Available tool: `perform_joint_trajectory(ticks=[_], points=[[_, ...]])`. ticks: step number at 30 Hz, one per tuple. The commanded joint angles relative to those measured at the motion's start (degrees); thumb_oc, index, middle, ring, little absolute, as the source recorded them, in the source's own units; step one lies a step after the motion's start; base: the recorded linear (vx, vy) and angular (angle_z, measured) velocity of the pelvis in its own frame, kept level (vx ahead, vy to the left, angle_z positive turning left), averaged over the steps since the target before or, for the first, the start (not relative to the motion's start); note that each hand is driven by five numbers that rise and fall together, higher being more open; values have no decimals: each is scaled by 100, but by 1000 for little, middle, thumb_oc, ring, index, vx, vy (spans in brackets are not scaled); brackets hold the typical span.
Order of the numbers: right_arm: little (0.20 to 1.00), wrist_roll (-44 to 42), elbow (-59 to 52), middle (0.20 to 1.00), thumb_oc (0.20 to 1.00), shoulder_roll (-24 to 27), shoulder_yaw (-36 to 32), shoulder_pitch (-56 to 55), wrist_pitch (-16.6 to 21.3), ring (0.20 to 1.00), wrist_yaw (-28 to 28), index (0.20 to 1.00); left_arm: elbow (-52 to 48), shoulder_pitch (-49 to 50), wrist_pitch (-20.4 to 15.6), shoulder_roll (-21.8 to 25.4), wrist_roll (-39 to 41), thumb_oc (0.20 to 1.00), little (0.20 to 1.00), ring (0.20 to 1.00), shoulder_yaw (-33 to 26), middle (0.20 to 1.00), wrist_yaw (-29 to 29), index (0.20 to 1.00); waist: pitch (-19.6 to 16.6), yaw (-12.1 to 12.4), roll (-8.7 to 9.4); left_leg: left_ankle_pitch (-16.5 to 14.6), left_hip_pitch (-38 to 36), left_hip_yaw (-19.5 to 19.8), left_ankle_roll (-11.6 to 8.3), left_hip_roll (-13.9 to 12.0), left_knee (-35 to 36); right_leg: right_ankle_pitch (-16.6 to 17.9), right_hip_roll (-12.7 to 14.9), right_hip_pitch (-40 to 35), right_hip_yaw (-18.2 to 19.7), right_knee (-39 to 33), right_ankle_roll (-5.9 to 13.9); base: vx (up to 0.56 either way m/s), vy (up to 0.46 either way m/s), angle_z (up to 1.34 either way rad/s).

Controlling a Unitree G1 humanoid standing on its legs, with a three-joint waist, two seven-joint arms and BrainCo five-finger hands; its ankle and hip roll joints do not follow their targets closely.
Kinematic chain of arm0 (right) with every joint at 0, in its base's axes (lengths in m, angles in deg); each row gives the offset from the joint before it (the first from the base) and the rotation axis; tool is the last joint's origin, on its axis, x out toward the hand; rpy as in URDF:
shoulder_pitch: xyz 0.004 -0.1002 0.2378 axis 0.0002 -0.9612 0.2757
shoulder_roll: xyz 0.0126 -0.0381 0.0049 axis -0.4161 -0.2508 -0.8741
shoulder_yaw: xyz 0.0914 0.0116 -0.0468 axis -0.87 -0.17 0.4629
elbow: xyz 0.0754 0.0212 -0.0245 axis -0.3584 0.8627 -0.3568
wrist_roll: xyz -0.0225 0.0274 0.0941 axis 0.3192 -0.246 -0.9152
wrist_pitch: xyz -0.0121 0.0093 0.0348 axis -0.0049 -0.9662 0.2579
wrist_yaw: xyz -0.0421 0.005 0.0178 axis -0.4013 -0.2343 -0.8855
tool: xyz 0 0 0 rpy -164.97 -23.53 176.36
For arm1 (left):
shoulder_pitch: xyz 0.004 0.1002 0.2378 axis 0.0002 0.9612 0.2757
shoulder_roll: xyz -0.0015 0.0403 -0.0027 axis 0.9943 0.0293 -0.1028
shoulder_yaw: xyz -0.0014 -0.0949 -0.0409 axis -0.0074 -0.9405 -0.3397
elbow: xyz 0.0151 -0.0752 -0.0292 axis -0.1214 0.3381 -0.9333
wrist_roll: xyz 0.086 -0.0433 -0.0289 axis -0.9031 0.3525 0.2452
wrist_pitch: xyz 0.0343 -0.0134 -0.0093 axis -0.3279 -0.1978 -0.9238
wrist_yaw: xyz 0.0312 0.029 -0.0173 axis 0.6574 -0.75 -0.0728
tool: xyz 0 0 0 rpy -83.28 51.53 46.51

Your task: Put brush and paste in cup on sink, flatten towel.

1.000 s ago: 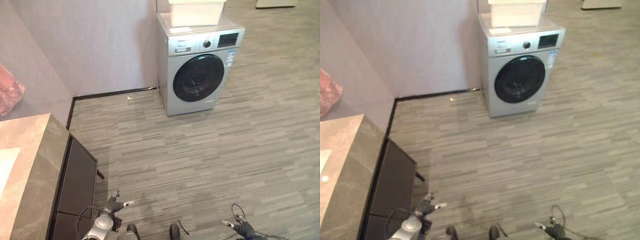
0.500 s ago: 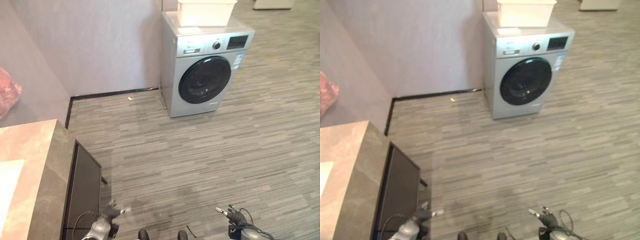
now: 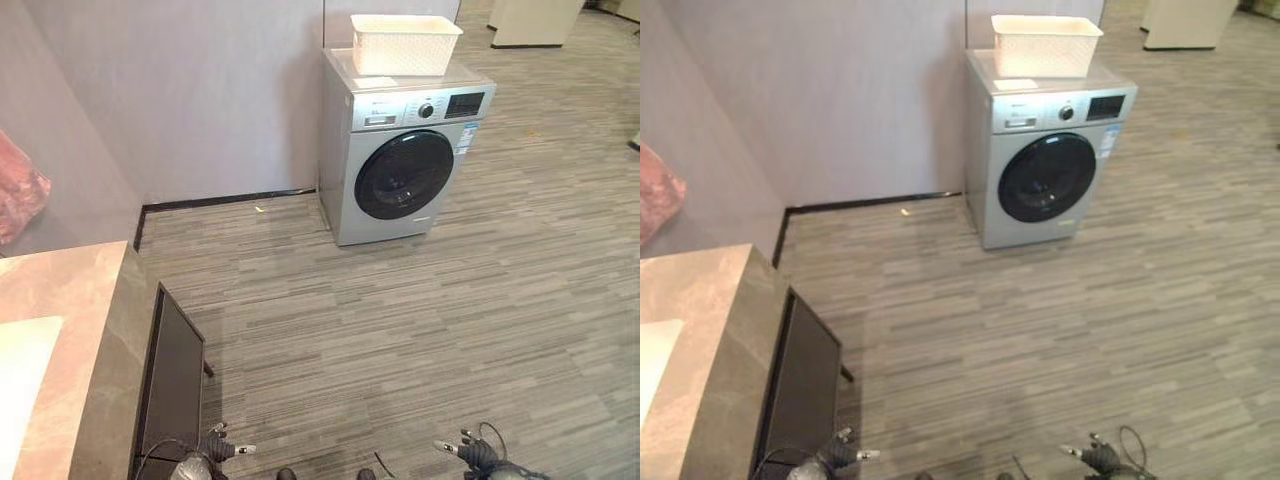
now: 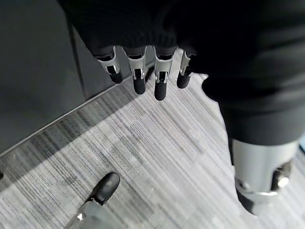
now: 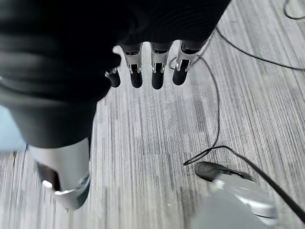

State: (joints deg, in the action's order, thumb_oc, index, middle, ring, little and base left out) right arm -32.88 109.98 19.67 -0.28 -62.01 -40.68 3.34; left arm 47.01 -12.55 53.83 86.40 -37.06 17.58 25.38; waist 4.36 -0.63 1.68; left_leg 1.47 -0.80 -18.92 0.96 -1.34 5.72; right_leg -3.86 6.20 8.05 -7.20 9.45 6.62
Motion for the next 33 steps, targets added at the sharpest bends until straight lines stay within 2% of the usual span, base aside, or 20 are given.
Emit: perform_joint_trajectory(ticks=[1, 7, 11, 12, 13, 14, 17, 20, 22, 26, 28, 32, 33], points=[[1000, 178, -23, 1000, 1000, 158, 92, 139, 117, 1000, 17, 1000, 254, -282, -68, 77, -116, 1000, 1000, 1000, -110, 1000, -103, 1000, 2, 16, -10, -119, 48, 497, -163, 45, -442, 580, 74, -365, -10, -472, 106, 26, -76, 36], [1000, 430, -368, 1000, 1000, 247, 312, -8, 140, 1000, 68, 1000, 76, -389, -97, 84, -183, 1000, 1000, 1000, 31, 1000, -134, 1000, -7, 23, 82, -25, 182, 595, -393, -87, -613, 535, -29, -736, -397, -899, -37, 22, -145, 31], [1000, 404, -444, 1000, 1000, 393, 206, -142, 175, 1000, 23, 1000, -183, -512, -137, -8, -128, 1000, 1000, 1000, 209, 1000, -165, 1000, 172, -79, 109, -22, 625, 601, -563, -202, -1473, 481, -37, -886, -597, -977, -156, -29, -118, 42], [1000, 356, -549, 1000, 1000, 454, 165, -142, 182, 1000, -19, 1000, -291, -584, -136, -28, -81, 1000, 1000, 1000, 263, 1000, -197, 1000, 249, -152, 127, 62, 802, 269, -613, -316, -1721, 471, 12, -894, -703, -961, -176, -109, -72, 42], [1000, 310, -575, 1000, 1000, 478, 118, -174, 175, 1000, -58, 1000, -348, -628, -122, -60, -3, 1000, 1000, 1000, 253, 1000, -209, 1000, 270, -256, 108, 40, 830, -280, -616, -524, -1765, 397, 9, -862, -802, -867, -218, -73, -53, 36], [1000, 309, -576, 1000, 1000, 480, 118, -176, 174, 1000, -58, 1000, -349, -625, -121, -62, -3, 1000, 1000, 1000, 253, 1000, -209, 1000, 290, -241, 104, 14, 810, -290, -620, -537, -1790, 385, 3, -879, -788, -856, -217, -26, -13, 42], [1000, 228, -580, 1000, 1000, 485, 48, -129, 188, 1000, -91, 1000, -454, -571, -149, -34, 173, 1000, 1000, 1000, 183, 1000, -270, 1000, 263, -244, 81, -214, 811, -284, -498, -503, -1913, 189, -10, -725, -703, -437, -253, 4, 15, 19], [1000, 69, -632, 1000, 1000, 500, 18, 109, 208, 1000, -140, 1000, -666, -638, -174, 62, 276, 1000, 1000, 1000, 181, 1000, -314, 1000, 383, -286, 84, -571, 904, -329, -367, -634, -2359, -108, 98, -250, -658, 447, -254, -59, 60, -16], [1000, -251, -788, 1000, 1000, 466, -79, 242, 243, 1000, -174, 1000, -894, -610, -200, 178, 365, 1000, 1000, 1000, 108, 1000, -334, 1000, 520, -303, 135, -877, 964, -426, -307, -779, -2922, -287, 212, -1, -582, 1067, -207, -38, 75, -39], [1000, -676, -846, 1000, 1000, 303, -247, 379, 347, 1000, -303, 1000, -978, -613, -238, 227, 379, 1000, 1000, 1000, 113, 1000, -392, 1000, 578, -343, 181, -1094, 1030, -474, -255, -849, -3290, -384, 234, 73, -486, 1286, -180, 22, 41, -21], [1000, -885, -820, 1000, 1000, 183, -226, 392, 361, 1000, -324, 1000, -966, -640, -255, 183, 389, 1000, 1000, 1000, 190, 1000, -414, 1000, 582, -371, 186, -1240, 961, -484, -186, -803, -3262, -334, 272, 65, -469, 1263, -129, 49, 51, -20], [1000, -924, -827, 1000, 1000, 112, -164, 398, 364, 1000, -317, 1000, -893, -693, -262, 146, 353, 1000, 1000, 1000, 253, 1000, -416, 1000, 585, -394, 187, -1248, 860, -526, -156, -754, -3154, -295, 283, 32, -426, 1194, -86, 63, 63, -6], [1000, -949, -853, 1000, 1000, 67, -116, 352, 366, 1000, -314, 1000, -873, -741, -273, 96, 384, 1000, 1000, 1000, 316, 1000, -407, 1000, 600, -429, 147, -1143, 677, -558, -133, -603, -2866, -107, 299, -3, -361, 1144, 12, 137, 139, -1]])
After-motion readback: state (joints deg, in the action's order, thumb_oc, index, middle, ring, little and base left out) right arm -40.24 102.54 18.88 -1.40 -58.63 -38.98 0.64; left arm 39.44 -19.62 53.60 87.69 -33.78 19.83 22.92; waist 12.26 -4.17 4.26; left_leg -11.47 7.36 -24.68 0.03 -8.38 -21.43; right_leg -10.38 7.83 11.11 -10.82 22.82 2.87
